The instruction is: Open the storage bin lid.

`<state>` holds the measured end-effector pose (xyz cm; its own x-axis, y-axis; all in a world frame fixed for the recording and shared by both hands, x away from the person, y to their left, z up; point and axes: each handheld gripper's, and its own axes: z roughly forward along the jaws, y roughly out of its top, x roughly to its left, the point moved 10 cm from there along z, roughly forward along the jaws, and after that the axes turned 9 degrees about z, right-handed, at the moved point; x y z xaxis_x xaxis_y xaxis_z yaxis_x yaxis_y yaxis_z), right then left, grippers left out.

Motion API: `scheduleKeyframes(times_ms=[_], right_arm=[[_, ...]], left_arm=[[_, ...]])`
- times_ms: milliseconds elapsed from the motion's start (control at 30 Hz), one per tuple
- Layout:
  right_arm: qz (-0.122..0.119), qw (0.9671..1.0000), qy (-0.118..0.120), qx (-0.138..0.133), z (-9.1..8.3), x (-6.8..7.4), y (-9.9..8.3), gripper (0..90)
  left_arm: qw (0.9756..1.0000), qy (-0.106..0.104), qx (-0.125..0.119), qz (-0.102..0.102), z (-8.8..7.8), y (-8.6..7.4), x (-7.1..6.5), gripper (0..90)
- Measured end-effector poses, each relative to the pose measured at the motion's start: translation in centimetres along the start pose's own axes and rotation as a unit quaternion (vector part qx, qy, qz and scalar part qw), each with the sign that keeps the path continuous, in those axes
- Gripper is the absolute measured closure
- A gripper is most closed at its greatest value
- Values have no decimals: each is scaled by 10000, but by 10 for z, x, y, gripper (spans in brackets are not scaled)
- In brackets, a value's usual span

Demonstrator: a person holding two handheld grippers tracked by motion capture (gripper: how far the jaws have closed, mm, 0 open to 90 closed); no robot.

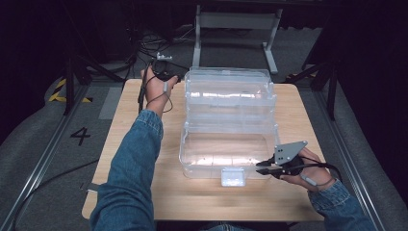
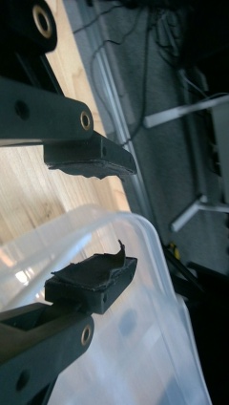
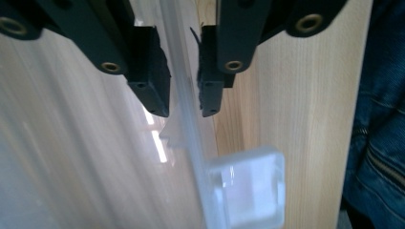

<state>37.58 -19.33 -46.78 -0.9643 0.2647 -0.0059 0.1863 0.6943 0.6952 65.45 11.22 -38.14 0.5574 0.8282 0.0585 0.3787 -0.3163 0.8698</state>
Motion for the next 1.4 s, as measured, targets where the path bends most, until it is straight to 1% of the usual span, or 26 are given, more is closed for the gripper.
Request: scheduleKeyframes(times_ms=[33, 67, 100, 133, 233, 300, 333, 367, 433, 500, 567, 667, 733, 800, 867, 900, 933, 967, 1033, 1067, 1100, 1167, 1233, 1300, 1367, 1400], right_arm=[[57, 9999, -13, -106, -5, -1, 3, 707], [107, 9996, -38, -245, -11, -2, 7, 689], [146, 9993, -65, -324, -14, -3, 9, 673], [146, 9993, -65, -324, -14, -3, 9, 673], [341, 9974, -252, -588, -28, -12, 16, 648], [475, 9958, -269, -740, -35, -16, 19, 631], [538, 9949, -261, -814, -38, -17, 21, 626], [638, 9932, -282, -929, -44, -19, 23, 626], [728, 9912, -319, -1056, -51, -23, 25, 622], [871, 9875, -468, -1226, -60, -31, 28, 618], [1069, 9824, -651, -1384, -70, -41, 28, 617], [1291, 9764, -852, -1509, -79, -52, 28, 608], [1532, 9699, -992, -1613, -87, -61, 26, 604], [1688, 9652, -1117, -1656, -93, -69, 23, 604], [1824, 9615, -1210, -1662, -98, -75, 19, 601], [1914, 9587, -1280, -1667, -101, -80, 16, 599], [2055, 9540, -1411, -1663, -104, -87, 12, 598], [2055, 9540, -1411, -1663, -104, -87, 12, 598], [2242, 9476, -1564, -1651, -109, -96, 4, 594], [2306, 9454, -1619, -1639, -110, -99, 1, 589], [2349, 9438, -1666, -1620, -111, -102, -2, 586], [2435, 9404, -1747, -1609, -112, -106, -7, 571], [2494, 9382, -1836, -1541, -112, -110, -13, 556], [2605, 9346, -1921, -1475, -112, -114, -19, 540], [2644, 9326, -1987, -1446, -111, -119, -25, 526], [2695, 9310, -2011, -1421, -111, -121, -29, 515]], left_arm=[[9999, -39, -102, 21, -10, 4, -5, 498], [9999, -69, -145, 48, -17, 6, -8, 489], [9996, -113, -223, 110, -27, 10, -13, 484], [9996, -113, -223, 110, -27, 10, -13, 481], [9982, -233, -408, 365, -54, 17, -30, 468], [9976, -290, -448, 452, -69, 17, -39, 452], [9970, -314, -439, 555, -81, 15, -45, 448], [9967, -337, -448, 593, -86, 14, -48, 440], [9960, -420, -460, 639, -100, 10, -55, 431], [9957, -415, -448, 702, -113, 4, -59, 420], [9957, -402, -410, 731, -124, -3, -63, 406], [9955, -420, -413, 746, -139, -13, -66, 394], [9957, -335, -384, 777, -150, -22, -65, 382], [9958, -340, -307, 791, -157, -31, -65, 368], [9962, -340, -250, 762, -164, -41, -64, 366], [9964, -323, -217, 756, -165, -45, -63, 363], [9967, -211, -68, 785, -170, -58, -58, 363], [9967, -211, -68, 785, -170, -58, -58, 362], [9967, -156, 95, 788, -173, -72, -53, 358], [9969, -145, 138, 762, -174, -77, -51, 357], [9969, -106, 159, 758, -174, -82, -49, 357], [9971, -135, 245, 710, -174, -93, -46, 348], [9973, -165, 322, 640, -172, -106, -43, 337], [9965, -37, 476, 688, -172, -118, -38, 328], [9965, 13, 587, 601, -169, -130, -33, 329], [9951, 21, 724, 674, -168, -135, -31, 323]])
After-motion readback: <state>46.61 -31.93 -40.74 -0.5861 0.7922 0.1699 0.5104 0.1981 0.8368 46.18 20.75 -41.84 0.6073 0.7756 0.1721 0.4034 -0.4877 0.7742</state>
